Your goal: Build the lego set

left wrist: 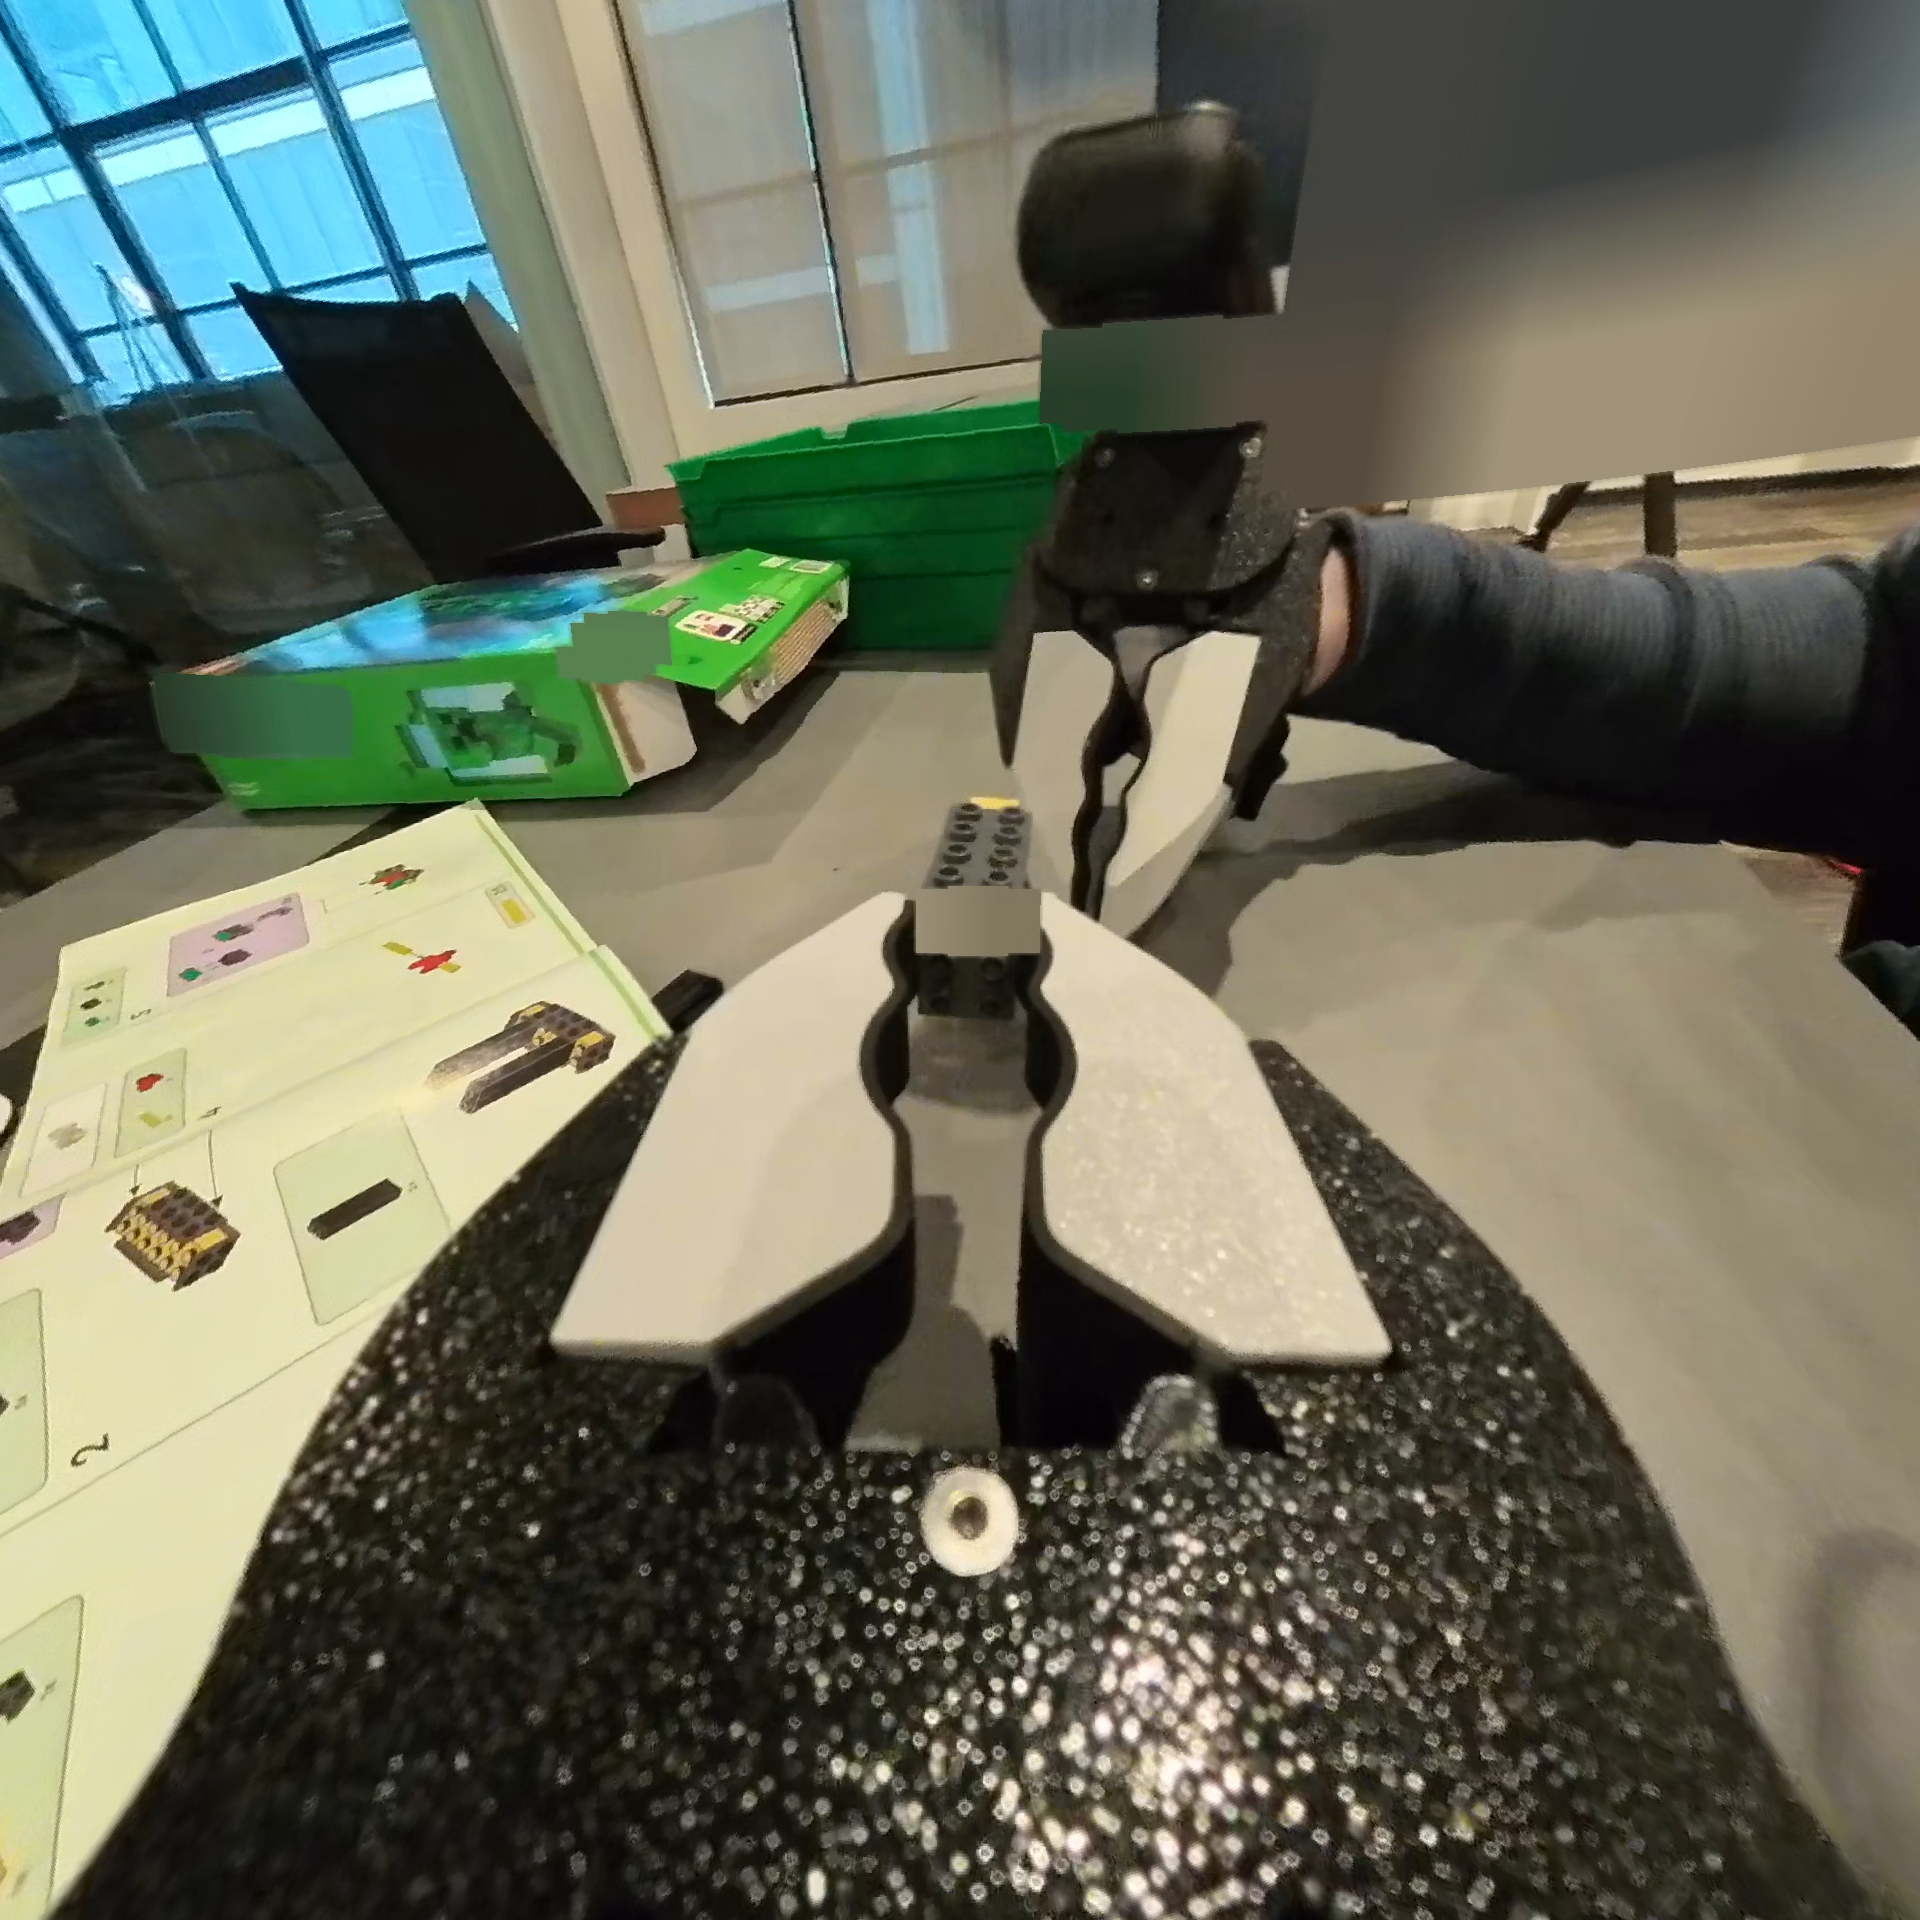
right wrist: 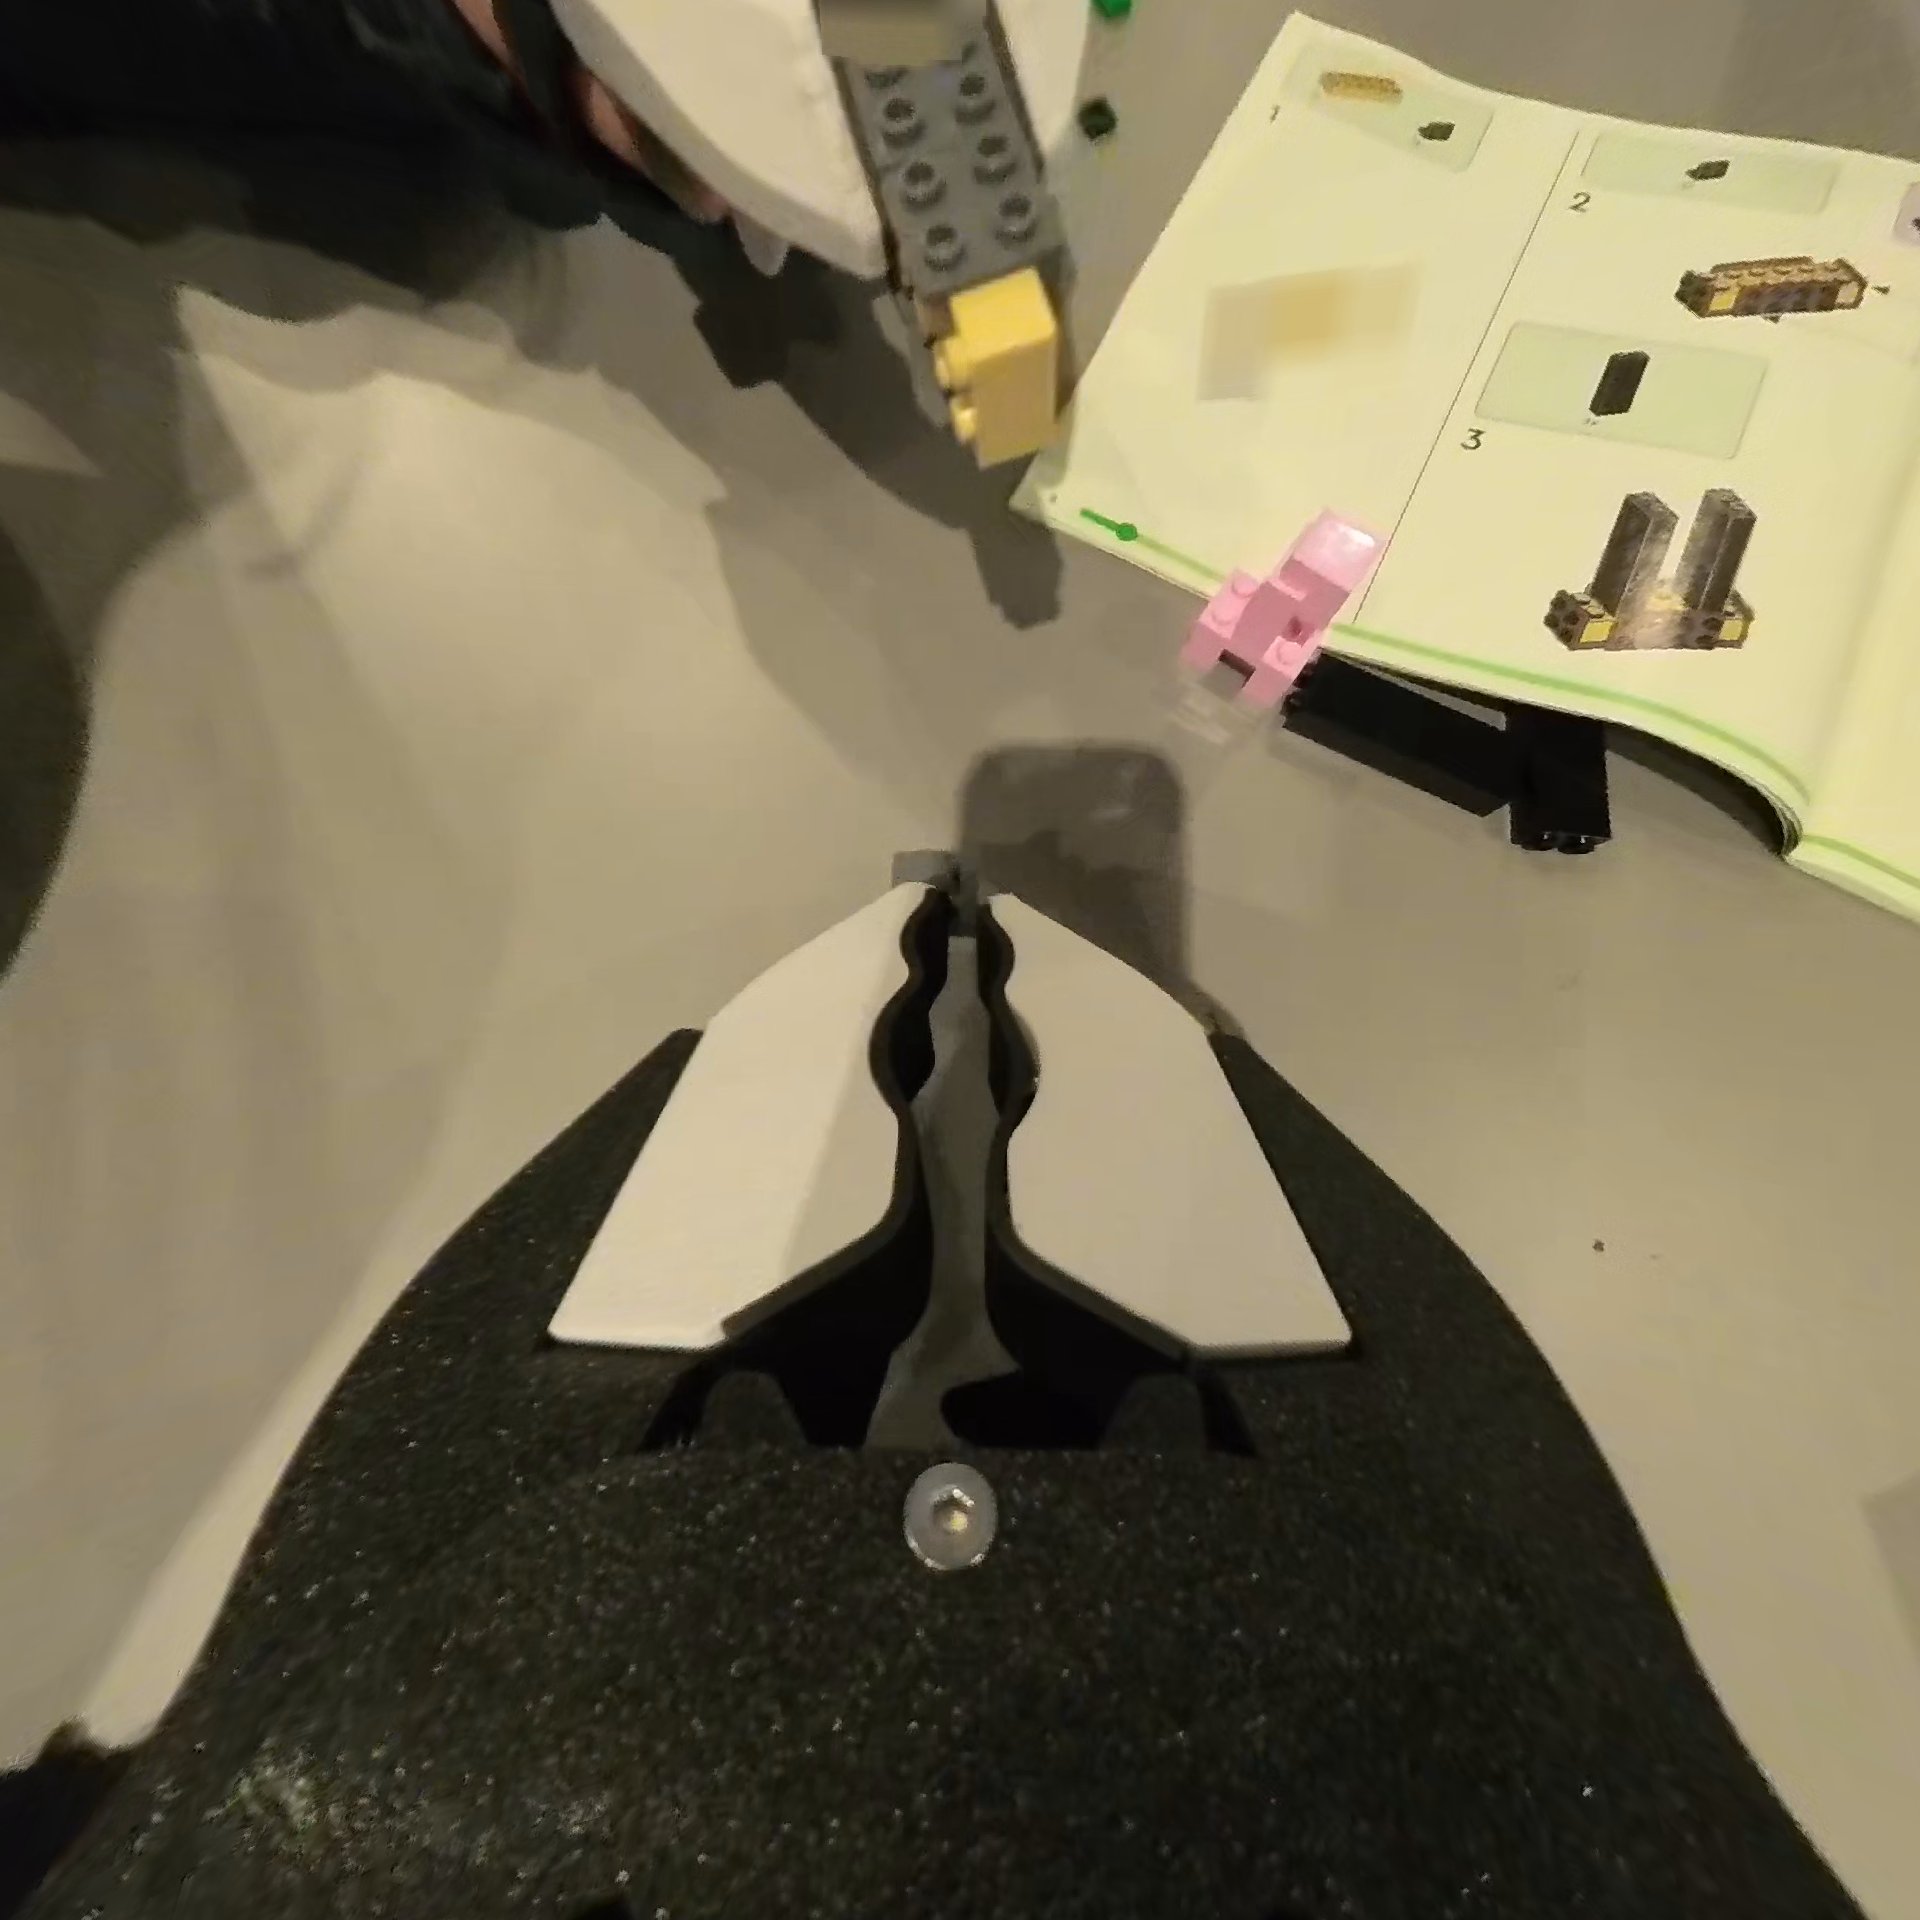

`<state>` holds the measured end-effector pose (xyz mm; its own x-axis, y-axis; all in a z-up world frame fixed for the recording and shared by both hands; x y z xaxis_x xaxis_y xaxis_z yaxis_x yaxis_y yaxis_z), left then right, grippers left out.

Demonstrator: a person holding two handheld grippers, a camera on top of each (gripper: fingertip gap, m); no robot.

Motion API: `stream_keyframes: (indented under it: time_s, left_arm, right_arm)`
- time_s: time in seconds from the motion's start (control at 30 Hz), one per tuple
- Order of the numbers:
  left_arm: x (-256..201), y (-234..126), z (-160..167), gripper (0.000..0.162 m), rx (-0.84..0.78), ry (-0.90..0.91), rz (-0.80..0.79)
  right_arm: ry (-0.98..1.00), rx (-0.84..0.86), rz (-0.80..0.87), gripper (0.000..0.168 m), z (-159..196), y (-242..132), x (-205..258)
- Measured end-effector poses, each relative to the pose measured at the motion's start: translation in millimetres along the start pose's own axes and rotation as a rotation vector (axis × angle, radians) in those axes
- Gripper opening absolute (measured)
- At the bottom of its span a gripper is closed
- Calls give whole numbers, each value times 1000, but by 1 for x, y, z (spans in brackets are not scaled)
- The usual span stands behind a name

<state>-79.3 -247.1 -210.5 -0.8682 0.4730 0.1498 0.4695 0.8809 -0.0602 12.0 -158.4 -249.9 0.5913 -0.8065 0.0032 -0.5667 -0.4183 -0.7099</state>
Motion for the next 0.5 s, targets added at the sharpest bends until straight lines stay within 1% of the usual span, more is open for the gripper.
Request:
stream_keyframes:
  time_s: [0.3, 0.5]
  left_arm:
    - [-11, 5, 4, 17, 42, 91, 44]
    - [-14, 7, 7, 17, 78, 130, 52]
  right_arm:
    - [10, 21, 20, 5, 0, -1, -1]
    - [8, 108, 30, 5, 2, -2, 0]
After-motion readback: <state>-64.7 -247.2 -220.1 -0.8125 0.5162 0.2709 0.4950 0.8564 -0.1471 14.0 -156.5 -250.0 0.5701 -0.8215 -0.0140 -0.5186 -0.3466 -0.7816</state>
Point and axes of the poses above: each gripper's, where its closed fingertips meet, y out along the fingers, z out of its underside, x = y × z across the jaws, the point moved 4 cm from there along -y, back along the fingers, and after that the axes turned 2 degrees about y, right-handed, at the moved point
